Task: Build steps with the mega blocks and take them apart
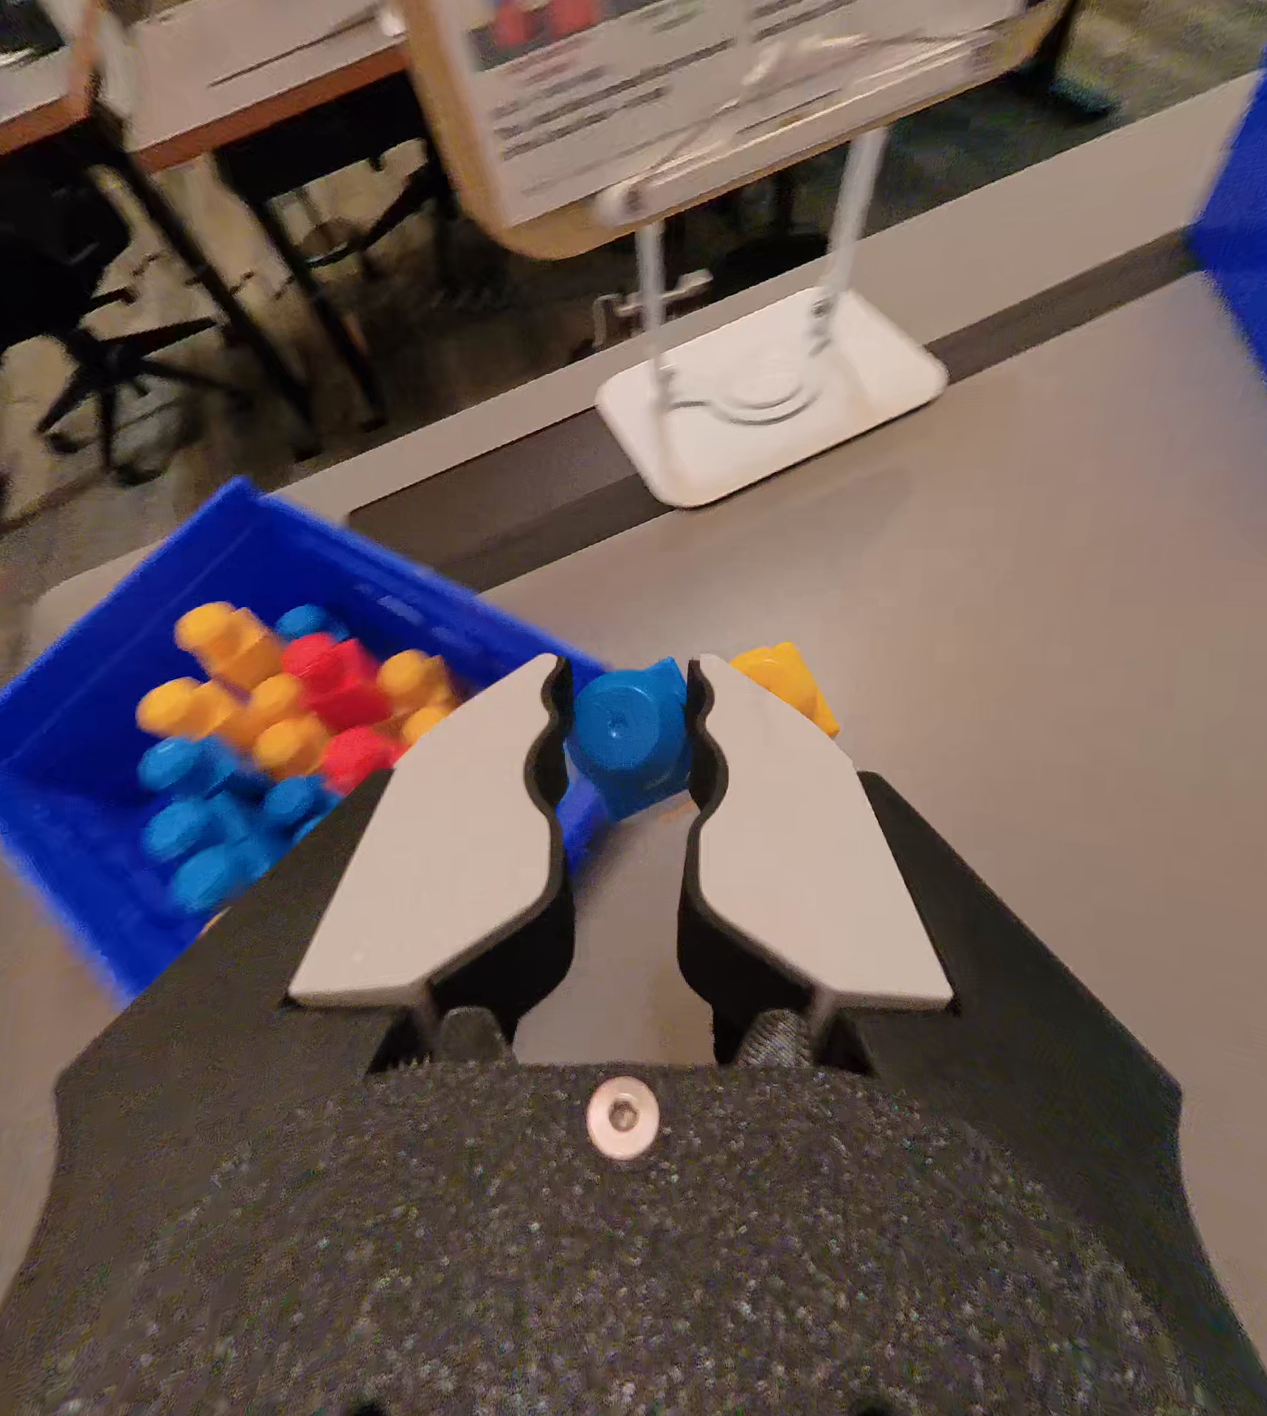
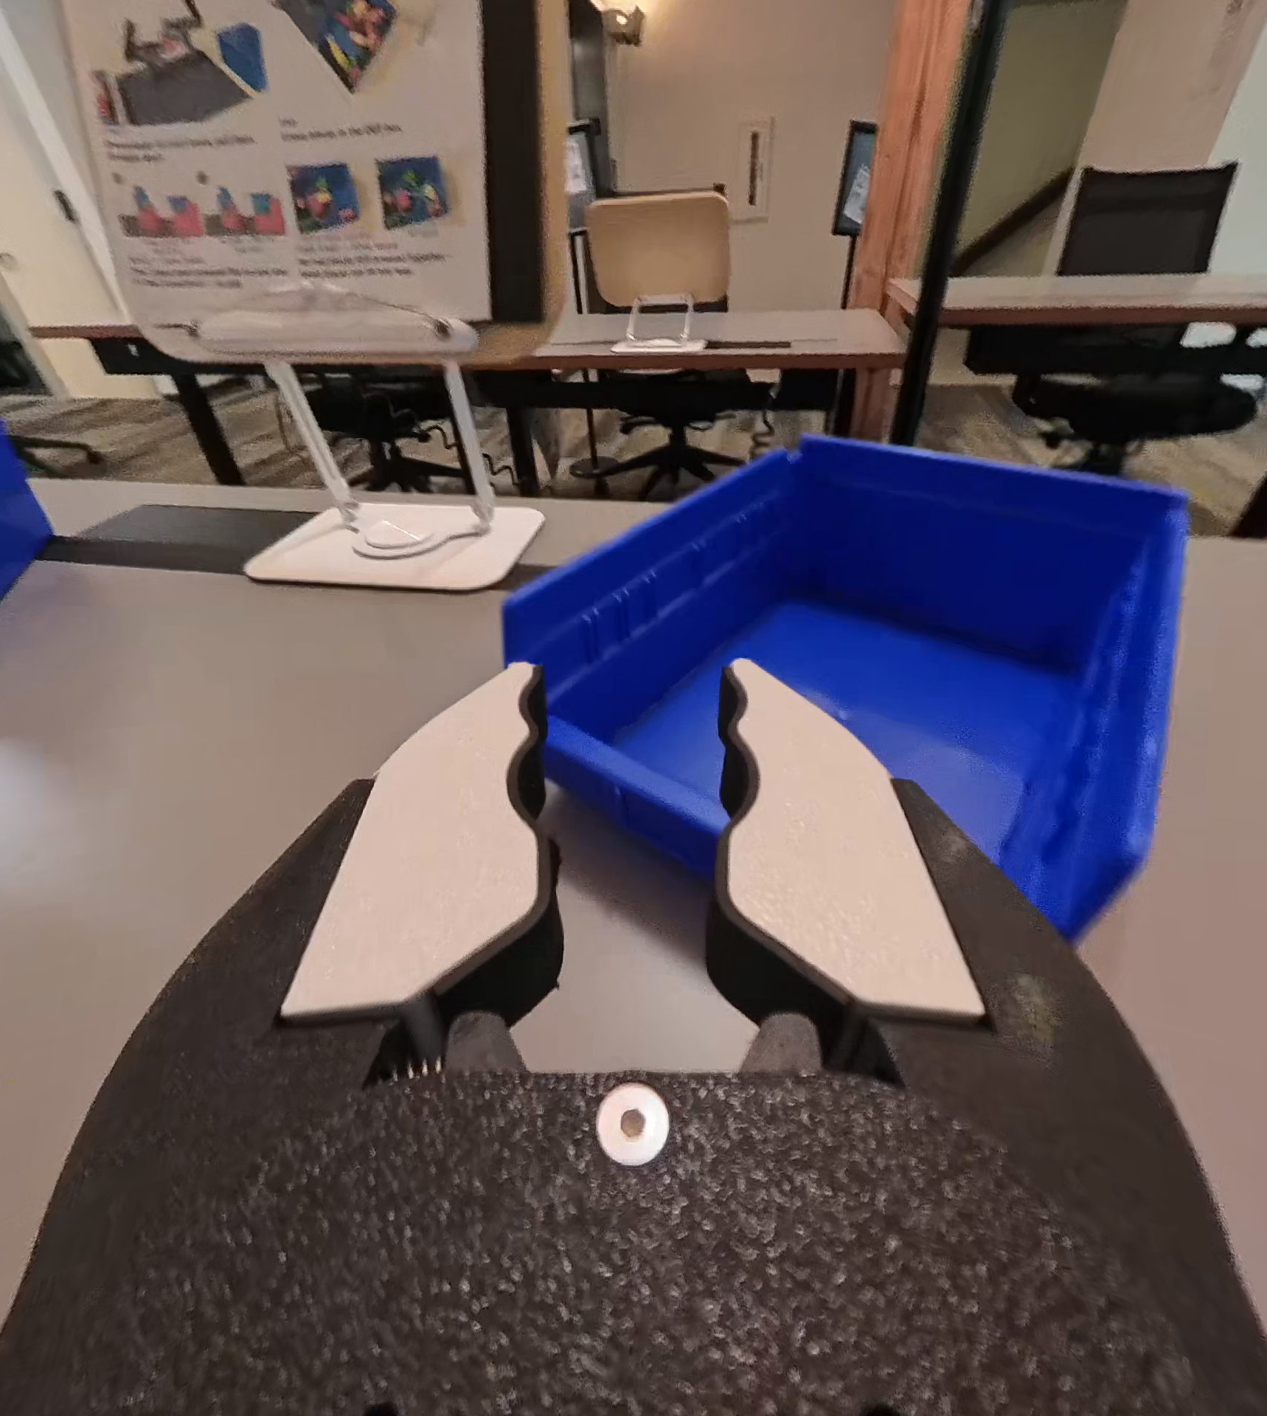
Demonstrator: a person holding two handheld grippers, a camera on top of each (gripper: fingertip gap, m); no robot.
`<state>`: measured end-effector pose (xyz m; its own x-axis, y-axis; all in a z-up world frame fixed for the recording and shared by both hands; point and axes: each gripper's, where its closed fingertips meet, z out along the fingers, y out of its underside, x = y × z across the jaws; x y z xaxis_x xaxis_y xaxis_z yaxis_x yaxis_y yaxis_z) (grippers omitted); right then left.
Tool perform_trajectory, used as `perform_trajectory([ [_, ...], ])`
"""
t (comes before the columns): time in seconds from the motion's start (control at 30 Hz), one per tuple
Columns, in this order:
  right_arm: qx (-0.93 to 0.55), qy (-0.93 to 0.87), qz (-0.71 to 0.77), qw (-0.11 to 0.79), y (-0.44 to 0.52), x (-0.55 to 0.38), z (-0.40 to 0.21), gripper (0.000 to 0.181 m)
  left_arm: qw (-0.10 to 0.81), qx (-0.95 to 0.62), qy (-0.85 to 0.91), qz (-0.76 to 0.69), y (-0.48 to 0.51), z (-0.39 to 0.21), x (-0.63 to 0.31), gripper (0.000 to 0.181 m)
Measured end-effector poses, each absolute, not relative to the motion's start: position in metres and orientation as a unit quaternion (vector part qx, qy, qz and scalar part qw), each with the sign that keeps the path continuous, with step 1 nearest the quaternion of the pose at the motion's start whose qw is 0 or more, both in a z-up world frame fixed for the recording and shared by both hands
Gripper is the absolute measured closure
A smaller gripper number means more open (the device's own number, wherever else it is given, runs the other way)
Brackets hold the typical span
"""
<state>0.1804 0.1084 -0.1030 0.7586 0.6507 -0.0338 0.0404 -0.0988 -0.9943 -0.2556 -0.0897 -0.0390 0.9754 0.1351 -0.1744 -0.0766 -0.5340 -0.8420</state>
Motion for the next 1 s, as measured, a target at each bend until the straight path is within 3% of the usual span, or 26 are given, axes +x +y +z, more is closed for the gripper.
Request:
perform_trajectory([
  [0.37,-0.578,-0.371,0.415,0.597,0.107,0.028,-0.023,0.139,0.493,-0.869,0.036,-0.035,0.0,-0.099,-0.153,0.153],
  [0.5,-0.537,-0.455,0.447,0.552,0.077,-0.018,-0.049,0.134,0.478,-0.876,0.059,-0.038,0.006,-0.121,-0.125,0.153],
  [0.8,-0.517,-0.602,0.43,0.43,0.007,-0.055,-0.14,0.103,0.473,-0.876,0.081,-0.045,0.007,-0.151,-0.092,0.153],
  [1.0,-0.543,-0.642,0.38,0.384,-0.006,-0.068,-0.189,0.103,0.49,-0.866,0.074,-0.06,0.009,-0.154,-0.083,0.153],
])
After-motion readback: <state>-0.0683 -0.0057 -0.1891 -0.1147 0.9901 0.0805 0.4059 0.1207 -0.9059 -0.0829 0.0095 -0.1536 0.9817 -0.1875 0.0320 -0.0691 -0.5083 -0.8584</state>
